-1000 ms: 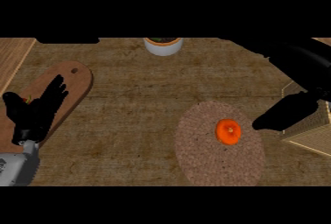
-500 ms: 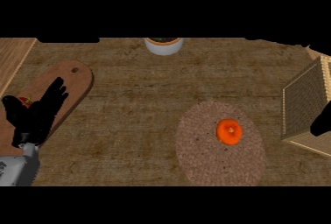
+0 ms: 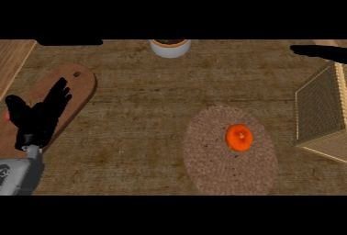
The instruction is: Pick the squash from the placemat and place it in the basket
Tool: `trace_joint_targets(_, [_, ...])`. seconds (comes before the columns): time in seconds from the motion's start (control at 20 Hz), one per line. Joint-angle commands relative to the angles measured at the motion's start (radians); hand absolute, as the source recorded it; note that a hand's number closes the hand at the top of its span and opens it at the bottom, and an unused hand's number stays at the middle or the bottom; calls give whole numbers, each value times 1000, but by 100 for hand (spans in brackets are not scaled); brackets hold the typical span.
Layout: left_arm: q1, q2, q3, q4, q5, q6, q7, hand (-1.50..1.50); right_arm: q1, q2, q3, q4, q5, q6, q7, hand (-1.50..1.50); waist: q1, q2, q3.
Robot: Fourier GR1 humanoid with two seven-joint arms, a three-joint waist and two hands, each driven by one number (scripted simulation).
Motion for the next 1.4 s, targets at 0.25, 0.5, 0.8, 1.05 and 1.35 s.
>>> trace_joint_targets(0.25, [37, -11, 14, -76, -9, -36, 37, 0, 241, 154, 3, 0, 337, -128, -330, -150, 12, 2, 0])
trace_joint_targets(0.5, [-8, 0, 54, 20, -20, -65, -7, 0, 267, 298, 102, 80, 497, -307, -416, -150, 13, 3, 0])
trace_joint_targets(0.8, [34, -40, 30, -88, -54, -42, 54, 0, 299, 411, 117, 153, 518, -357, -478, -150, 13, 0, 0])
trace_joint_targets(1.05, [13, -60, 61, -36, -71, -64, 22, 0, 200, 472, 186, 287, 674, -387, -429, -150, 14, 2, -1])
trace_joint_targets(1.35, [-18, -69, 94, -2, -74, -98, 32, 0, 247, 464, 203, 386, 790, -435, -546, -150, 9, 2, -1])
